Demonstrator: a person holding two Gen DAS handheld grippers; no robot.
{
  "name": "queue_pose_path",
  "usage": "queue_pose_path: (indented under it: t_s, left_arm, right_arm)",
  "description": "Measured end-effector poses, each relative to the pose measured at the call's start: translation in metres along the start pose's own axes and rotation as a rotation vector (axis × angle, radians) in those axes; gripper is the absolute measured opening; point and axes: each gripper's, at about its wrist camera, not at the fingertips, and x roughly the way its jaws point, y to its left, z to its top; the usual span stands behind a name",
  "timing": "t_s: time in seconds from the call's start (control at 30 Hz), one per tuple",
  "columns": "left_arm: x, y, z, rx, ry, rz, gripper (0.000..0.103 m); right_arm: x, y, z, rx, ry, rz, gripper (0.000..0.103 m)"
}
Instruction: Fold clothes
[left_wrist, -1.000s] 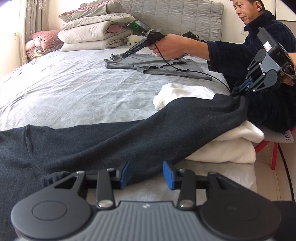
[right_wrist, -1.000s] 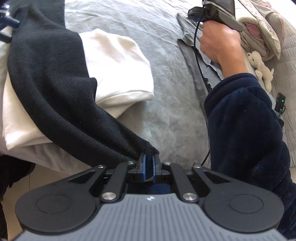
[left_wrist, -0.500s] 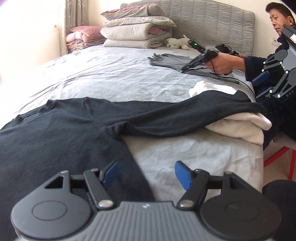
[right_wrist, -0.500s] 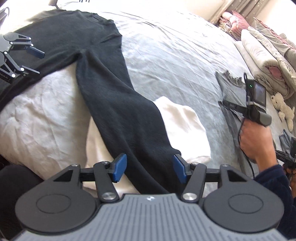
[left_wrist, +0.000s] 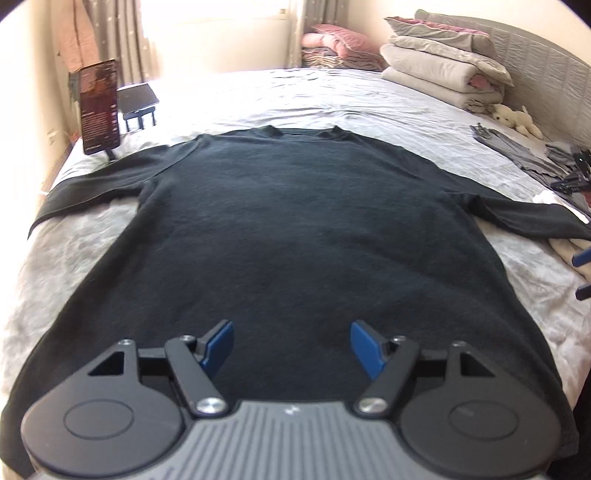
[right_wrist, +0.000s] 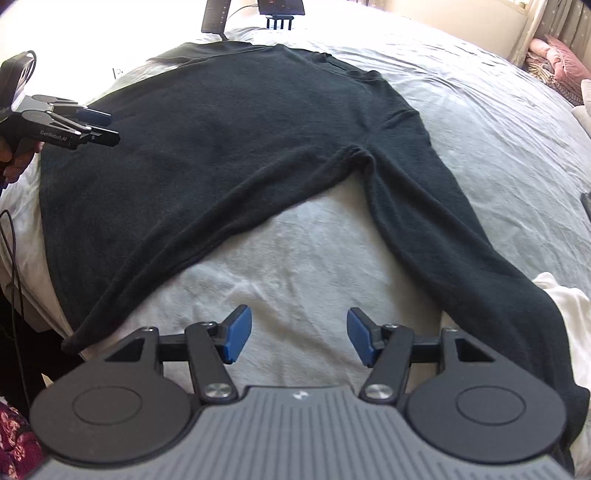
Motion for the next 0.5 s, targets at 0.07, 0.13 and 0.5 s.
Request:
queue_pose_path:
  t_s: [0.07,0.13,0.5]
  left_arm:
    - [-0.007,0.026,-0.006,-0.048,0.008,0.047,0.072]
    - [-0.018,0.055,-0.016,-0.102,0.011,0.103,0.071]
    - [-0.062,0.166,-0.074,-0.462,-0.089,-0.017,0.062]
  right_arm:
    - [0.007,0.012,0.005,0.047,-0.001,0.055,0.061]
    - [0.013,0.024,0.008,0.105,0.002,0.117,0.061]
    - [0.031,0.075,-0.008,0.291,0.084,0.294,0.059]
